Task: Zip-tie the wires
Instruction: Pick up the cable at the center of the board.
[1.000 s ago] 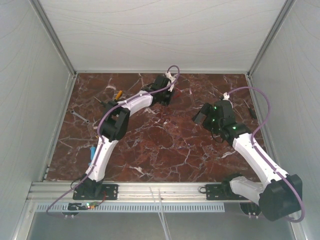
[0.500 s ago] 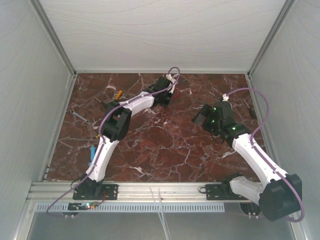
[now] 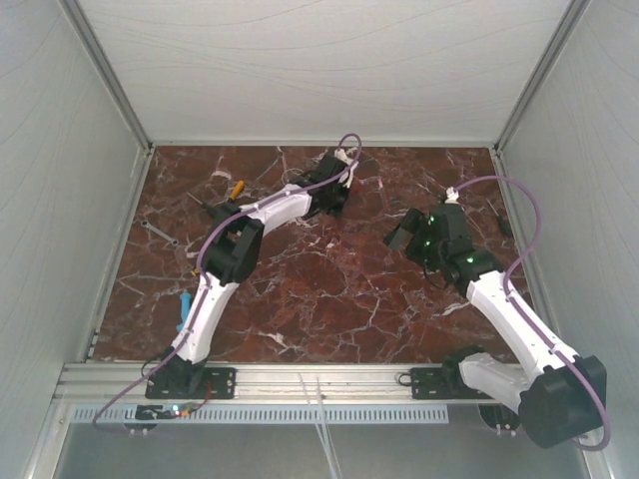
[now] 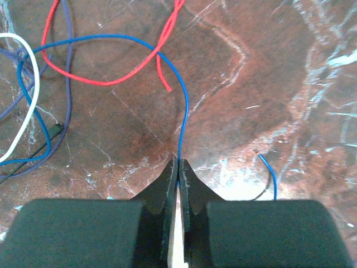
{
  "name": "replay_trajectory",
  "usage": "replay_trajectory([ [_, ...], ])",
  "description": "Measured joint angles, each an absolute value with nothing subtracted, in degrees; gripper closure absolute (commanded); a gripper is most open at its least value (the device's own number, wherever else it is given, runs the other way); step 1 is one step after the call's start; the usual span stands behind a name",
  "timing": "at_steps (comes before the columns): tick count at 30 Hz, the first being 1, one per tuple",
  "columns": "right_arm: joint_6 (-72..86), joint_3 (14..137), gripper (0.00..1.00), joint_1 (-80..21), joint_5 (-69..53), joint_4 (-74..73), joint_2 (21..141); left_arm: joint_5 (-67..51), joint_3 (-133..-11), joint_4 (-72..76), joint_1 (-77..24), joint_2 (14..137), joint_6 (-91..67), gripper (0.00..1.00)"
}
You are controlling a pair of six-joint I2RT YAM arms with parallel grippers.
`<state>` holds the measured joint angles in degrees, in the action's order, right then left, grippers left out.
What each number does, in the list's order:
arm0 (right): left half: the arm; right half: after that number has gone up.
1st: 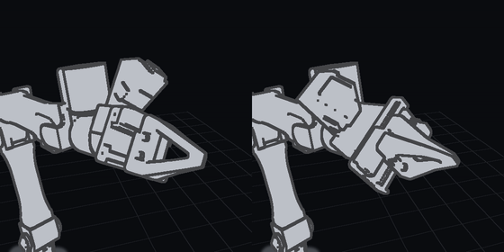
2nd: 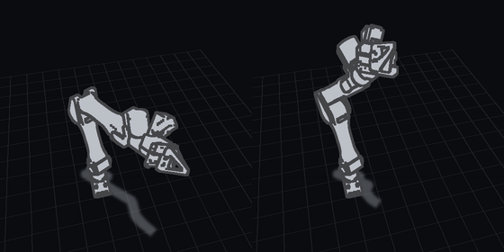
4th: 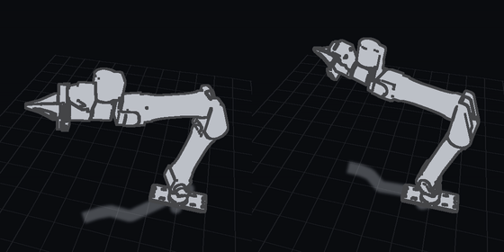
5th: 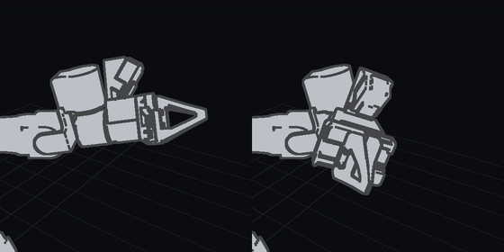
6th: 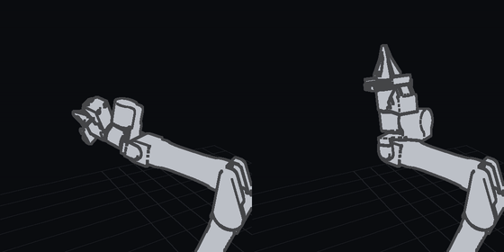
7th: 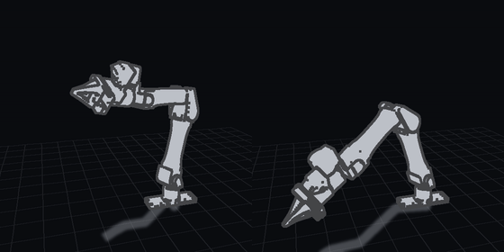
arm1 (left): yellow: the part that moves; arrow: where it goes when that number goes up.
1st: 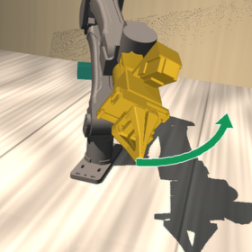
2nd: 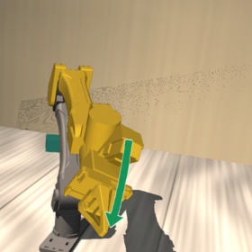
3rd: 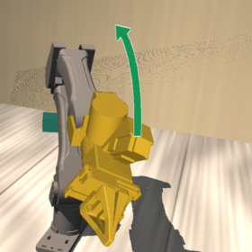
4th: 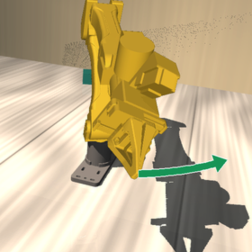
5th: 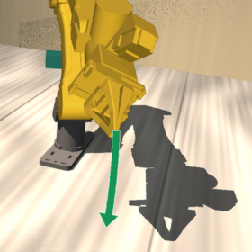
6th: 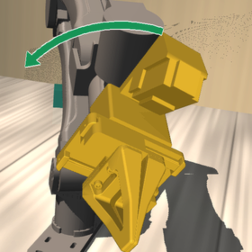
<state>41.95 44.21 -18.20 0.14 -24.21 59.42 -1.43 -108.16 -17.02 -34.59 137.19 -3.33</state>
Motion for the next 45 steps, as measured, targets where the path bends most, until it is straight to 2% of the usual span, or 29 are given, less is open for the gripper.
replay_trajectory([
  [6, 40.86, 44.21, 0.21, -17.98, -0.43, -23.68, 58.85, -5.34, -109.73, -18.92, -34.5, 134.04, -5.82, 1.0],
  [15, 38.81, 45.95, 0.21, -15.33, -4.27, -22.74, 59.07, -11.51, -108.71, -19.55, -34.5, 121.95, -8.54, 1.0],
  [25, 37.21, 47.59, 0.21, -13.41, -8.03, -14.5, 60.8, -17.8, -108.6, -18.35, -32.25, 112.05, -14.15, 1.0],
  [30, 37.19, 47.48, 0.21, -12.95, -8.86, -8.58, 62.74, -18.11, -112.51, -16.8, -28.38, 112.09, -15.2, 1.0],
  [40, 37.12, 47.48, 0.22, -12.95, -12.23, -2.46, 65.71, -13.93, -132.03, -11.2, -18.92, 116.22, -18.11, 1.0],
  [45, 36.49, 46.02, 0.22, -12.95, -14.06, -0.4, 65.8, -17.19, -129.91, -9.21, -16.21, 114.69, -24.64, 1.0],
])
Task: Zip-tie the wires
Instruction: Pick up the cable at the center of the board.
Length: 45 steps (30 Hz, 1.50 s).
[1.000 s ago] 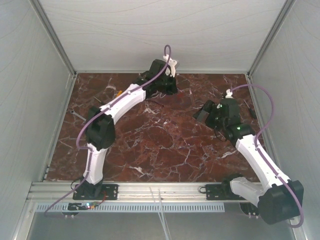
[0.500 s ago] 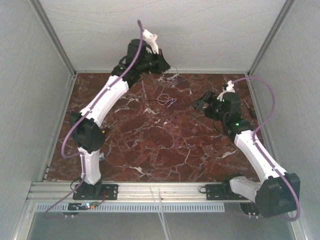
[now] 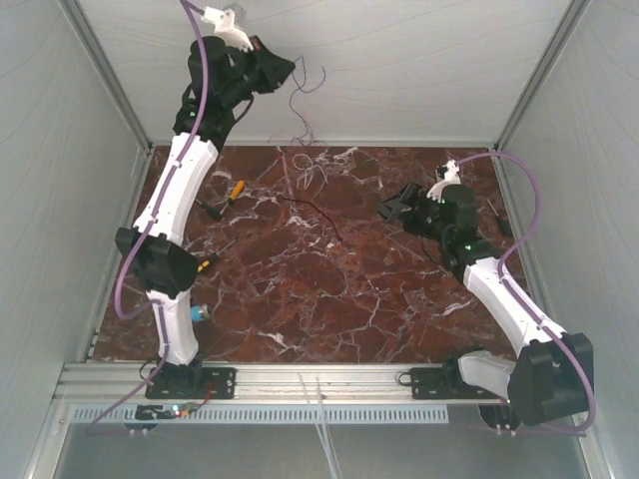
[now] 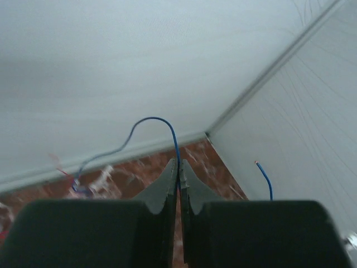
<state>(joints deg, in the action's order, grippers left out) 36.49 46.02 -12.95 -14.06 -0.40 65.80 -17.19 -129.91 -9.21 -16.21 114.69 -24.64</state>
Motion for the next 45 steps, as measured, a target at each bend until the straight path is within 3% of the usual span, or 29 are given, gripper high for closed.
replay_trajectory([
  [6, 35.14, 43.13, 0.24, -13.04, -18.28, 4.89, 65.82, -23.49, -113.75, -4.29, -16.88, 107.13, -31.14, 1.0],
  [17, 24.16, 39.55, 0.24, -20.1, -19.64, 23.35, 66.43, -30.7, -113.43, 4.12, -16.88, 103.42, -34.2, 1.0],
  [27, 14.33, 38.74, 0.22, -26.02, -15.86, 39.07, 68.79, -36.53, -95.39, 14.59, -17.39, 91.07, -43.07, 1.0],
  [34, 12.62, 42.85, 0.2, -27.77, -13.93, 44.88, 74.06, -38.02, -87.29, 17.39, -19.97, 86.02, -47.2, 1.0],
  [45, 11.55, 48.62, 0.21, -32.53, -13.13, 49.36, 78.35, -38.83, -86.15, 18.48, -23.03, 80.68, -48.27, 1.0],
])
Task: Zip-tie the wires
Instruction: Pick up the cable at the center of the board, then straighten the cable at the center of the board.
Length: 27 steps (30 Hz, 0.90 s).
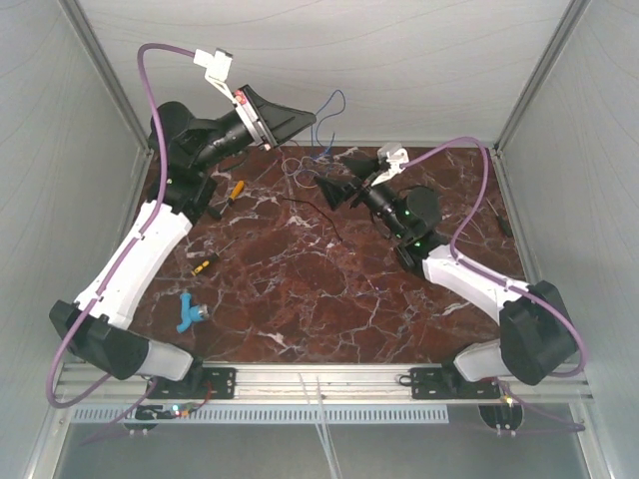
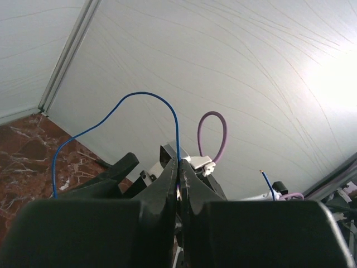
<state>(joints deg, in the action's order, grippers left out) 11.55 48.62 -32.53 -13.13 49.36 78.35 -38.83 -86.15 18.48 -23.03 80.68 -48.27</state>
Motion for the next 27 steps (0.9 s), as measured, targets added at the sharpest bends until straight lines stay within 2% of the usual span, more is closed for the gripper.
replay_trajectory([
  [4, 11.35, 51.37, 0.26, -33.12, -11.14, 49.56, 80.07, -39.09, -86.15, 18.57, -23.51, 79.96, -48.4, 1.0],
  [6, 11.25, 52.31, 0.34, -33.39, -10.13, 49.52, 80.55, -39.27, -86.15, 18.57, -23.77, 79.79, -48.47, 1.0],
  [9, 10.9, 53.28, 0.76, -33.52, -9.43, 49.34, 80.82, -39.35, -86.15, 18.57, -24.05, 79.59, -48.66, 1.0],
  [11, 10.96, 53.47, 0.98, -33.74, -9.47, 49.17, 80.82, -39.38, -86.15, 18.57, -24.12, 79.42, -48.69, 1.0],
  [18, 12.03, 50.37, 1.0, -34.94, -9.56, 41.78, 76.71, -37.6, -84.29, 18.63, -24.18, 78.08, -48.69, 1.0],
  [27, 23.09, 48.6, 1.0, -35.14, -3.84, 5.3, 56.62, -31.88, -74.94, 18.15, -24.56, 78.5, -48.97, 1.0],
])
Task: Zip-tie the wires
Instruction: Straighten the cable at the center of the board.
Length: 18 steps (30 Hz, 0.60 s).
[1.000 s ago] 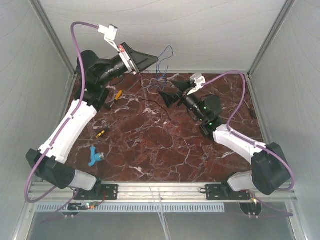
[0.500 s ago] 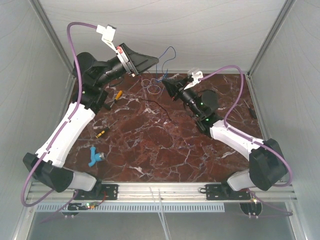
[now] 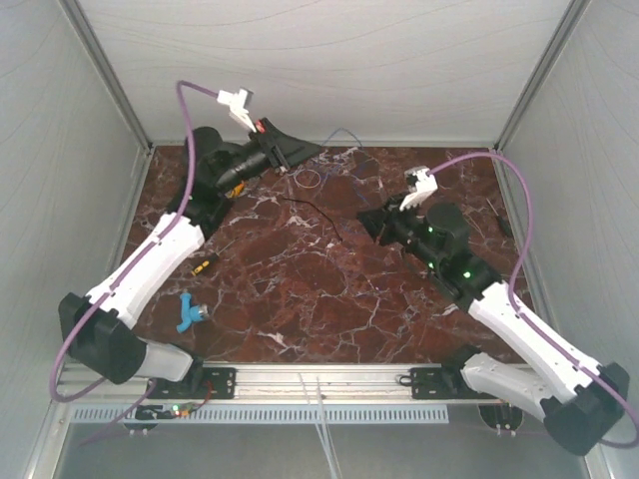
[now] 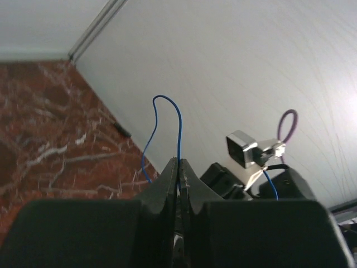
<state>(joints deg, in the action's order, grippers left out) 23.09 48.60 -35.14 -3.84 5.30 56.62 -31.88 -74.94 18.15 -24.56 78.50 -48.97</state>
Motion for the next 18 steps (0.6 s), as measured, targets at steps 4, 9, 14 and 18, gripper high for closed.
replay_trajectory([
  [4, 29.15, 46.48, 1.0, -35.14, -4.38, -8.25, 51.22, -30.55, -67.99, 19.73, -26.46, 81.03, -50.57, 1.0],
  [9, 35.62, 39.2, 1.0, -35.14, -6.94, -20.6, 49.1, -28.45, -61.76, 20.1, -29.41, 86.54, -52.01, 1.0],
  [14, 39.42, 34.17, 1.0, -35.14, -8.4, -27.35, 49.34, -27.42, -58.78, 20.4, -30.13, 91.53, -53.04, 1.0],
  [18, 40.21, 33.98, 1.0, -35.14, -9.08, -27.92, 52.1, -26.37, -58.76, 20.67, -30.13, 95.29, -53.1, 1.0],
])
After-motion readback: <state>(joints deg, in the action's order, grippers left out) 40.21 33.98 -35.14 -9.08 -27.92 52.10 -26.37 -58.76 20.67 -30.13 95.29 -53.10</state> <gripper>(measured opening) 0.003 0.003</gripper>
